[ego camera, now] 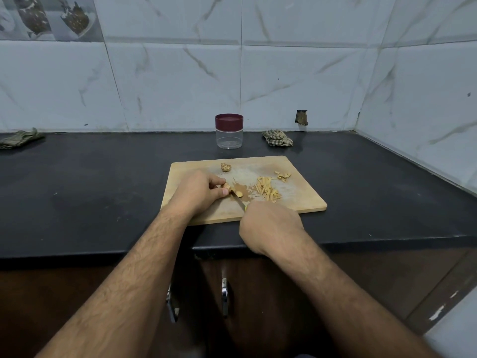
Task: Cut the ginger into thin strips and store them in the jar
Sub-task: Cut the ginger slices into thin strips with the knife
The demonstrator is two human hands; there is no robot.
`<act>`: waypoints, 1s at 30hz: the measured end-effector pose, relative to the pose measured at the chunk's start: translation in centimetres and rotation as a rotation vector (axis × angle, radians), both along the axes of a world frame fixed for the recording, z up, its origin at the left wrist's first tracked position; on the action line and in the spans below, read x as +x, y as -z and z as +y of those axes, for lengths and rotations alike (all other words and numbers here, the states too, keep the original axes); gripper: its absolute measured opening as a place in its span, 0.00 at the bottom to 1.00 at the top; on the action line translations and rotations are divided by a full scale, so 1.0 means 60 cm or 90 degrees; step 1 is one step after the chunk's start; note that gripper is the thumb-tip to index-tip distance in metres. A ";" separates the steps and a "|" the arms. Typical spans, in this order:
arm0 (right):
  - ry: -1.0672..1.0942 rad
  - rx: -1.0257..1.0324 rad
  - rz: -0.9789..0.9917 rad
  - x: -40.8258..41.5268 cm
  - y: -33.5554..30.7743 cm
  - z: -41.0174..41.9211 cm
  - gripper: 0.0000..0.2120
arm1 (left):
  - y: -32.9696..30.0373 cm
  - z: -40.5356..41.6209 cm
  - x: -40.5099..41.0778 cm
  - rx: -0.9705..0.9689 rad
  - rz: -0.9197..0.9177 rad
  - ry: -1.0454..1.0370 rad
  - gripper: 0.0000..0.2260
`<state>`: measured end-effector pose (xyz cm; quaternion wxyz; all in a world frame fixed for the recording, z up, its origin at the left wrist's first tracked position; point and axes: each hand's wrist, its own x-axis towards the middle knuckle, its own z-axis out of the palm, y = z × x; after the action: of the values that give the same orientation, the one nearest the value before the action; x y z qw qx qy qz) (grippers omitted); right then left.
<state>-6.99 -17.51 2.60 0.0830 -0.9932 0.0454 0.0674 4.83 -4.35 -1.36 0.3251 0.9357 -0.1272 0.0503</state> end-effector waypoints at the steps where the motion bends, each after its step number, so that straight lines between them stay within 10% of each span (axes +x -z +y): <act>1: 0.003 0.002 0.000 -0.004 0.001 -0.003 0.13 | 0.002 0.000 0.001 0.006 -0.005 -0.002 0.17; 30: 0.001 0.013 -0.008 0.054 -0.018 0.029 0.17 | 0.026 -0.001 0.003 0.026 -0.074 0.001 0.09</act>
<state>-3.76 -15.74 3.71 0.0933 -0.9927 0.0451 0.0618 4.99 -4.43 -2.89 0.2984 0.9375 -0.1473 0.1017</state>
